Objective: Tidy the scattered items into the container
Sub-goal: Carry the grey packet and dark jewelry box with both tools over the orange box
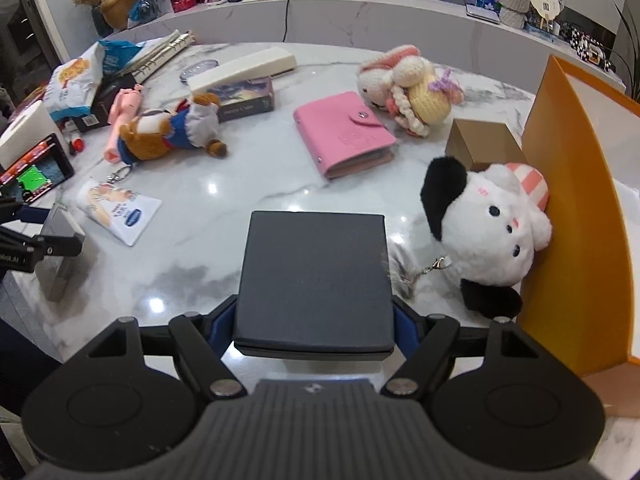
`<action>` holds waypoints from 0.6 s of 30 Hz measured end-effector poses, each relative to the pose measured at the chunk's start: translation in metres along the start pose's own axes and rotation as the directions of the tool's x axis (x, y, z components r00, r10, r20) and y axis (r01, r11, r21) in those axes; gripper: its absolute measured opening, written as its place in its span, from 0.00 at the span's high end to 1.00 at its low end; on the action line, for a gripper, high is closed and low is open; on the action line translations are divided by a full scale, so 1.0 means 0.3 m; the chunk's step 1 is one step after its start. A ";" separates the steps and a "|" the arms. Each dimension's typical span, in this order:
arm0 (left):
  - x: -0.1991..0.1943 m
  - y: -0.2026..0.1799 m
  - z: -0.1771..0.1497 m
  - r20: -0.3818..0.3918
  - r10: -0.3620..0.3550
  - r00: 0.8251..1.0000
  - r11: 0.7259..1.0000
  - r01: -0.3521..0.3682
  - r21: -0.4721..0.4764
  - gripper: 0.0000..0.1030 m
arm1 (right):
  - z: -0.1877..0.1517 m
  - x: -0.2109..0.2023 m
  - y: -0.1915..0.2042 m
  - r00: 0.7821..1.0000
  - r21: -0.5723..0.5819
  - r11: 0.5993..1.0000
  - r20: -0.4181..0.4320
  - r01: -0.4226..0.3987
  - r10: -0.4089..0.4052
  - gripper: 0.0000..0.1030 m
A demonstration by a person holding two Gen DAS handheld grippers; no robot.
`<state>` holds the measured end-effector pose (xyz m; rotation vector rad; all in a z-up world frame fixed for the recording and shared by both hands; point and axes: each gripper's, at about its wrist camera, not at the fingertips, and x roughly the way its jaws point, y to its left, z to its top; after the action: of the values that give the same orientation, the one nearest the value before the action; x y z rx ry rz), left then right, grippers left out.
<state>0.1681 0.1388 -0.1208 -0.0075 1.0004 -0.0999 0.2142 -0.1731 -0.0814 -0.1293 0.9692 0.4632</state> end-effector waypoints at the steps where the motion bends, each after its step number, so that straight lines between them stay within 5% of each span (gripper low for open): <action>1: -0.011 -0.004 0.007 0.008 -0.002 1.000 1.000 0.002 0.000 0.08 | 0.002 -0.013 0.005 1.000 -0.002 1.000 0.006 -0.002 0.002 0.24; 18: -0.289 -0.166 0.205 0.198 -0.070 0.978 0.993 0.050 0.106 0.08 | 0.071 -0.323 0.034 0.983 -0.044 0.999 0.181 0.028 -0.019 0.25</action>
<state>0.1693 0.0943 -0.0122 0.0439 0.7919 -0.2010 0.1797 -0.1886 0.0110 -0.1380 0.7782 0.4676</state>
